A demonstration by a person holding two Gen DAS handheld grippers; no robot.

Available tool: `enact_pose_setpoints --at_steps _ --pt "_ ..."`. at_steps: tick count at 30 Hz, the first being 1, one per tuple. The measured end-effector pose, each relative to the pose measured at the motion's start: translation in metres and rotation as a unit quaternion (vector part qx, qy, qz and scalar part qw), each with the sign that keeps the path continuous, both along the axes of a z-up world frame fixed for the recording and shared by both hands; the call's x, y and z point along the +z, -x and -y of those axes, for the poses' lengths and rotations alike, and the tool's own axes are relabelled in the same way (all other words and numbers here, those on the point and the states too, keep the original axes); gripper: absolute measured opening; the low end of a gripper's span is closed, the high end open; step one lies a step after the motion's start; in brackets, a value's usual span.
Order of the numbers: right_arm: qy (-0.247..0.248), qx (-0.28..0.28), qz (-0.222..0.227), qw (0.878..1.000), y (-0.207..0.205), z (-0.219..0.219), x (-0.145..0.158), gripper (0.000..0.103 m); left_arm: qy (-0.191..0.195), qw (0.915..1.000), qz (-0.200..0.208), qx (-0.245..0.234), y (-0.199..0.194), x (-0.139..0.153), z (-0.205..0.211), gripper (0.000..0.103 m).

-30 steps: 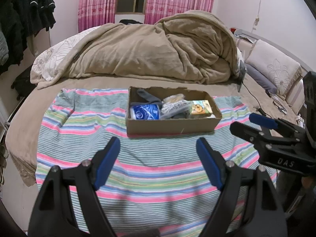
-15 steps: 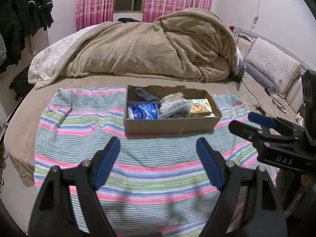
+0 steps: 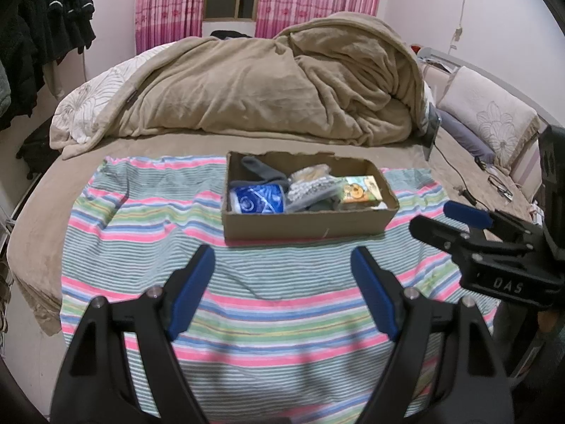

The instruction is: Organize objects

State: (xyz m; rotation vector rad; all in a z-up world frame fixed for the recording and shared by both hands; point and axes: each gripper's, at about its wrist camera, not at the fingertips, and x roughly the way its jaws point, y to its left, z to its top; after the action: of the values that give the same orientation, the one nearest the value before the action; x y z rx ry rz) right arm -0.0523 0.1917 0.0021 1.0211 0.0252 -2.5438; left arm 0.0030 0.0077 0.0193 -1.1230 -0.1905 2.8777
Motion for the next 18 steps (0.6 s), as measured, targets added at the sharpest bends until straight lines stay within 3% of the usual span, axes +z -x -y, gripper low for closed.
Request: enact_pose_setpoints --at_steps 18 --pt "0.000 0.001 0.000 1.000 0.0015 -0.0002 -0.0004 0.079 0.001 1.0000 0.001 -0.003 0.0018 -0.0015 0.0008 0.081"
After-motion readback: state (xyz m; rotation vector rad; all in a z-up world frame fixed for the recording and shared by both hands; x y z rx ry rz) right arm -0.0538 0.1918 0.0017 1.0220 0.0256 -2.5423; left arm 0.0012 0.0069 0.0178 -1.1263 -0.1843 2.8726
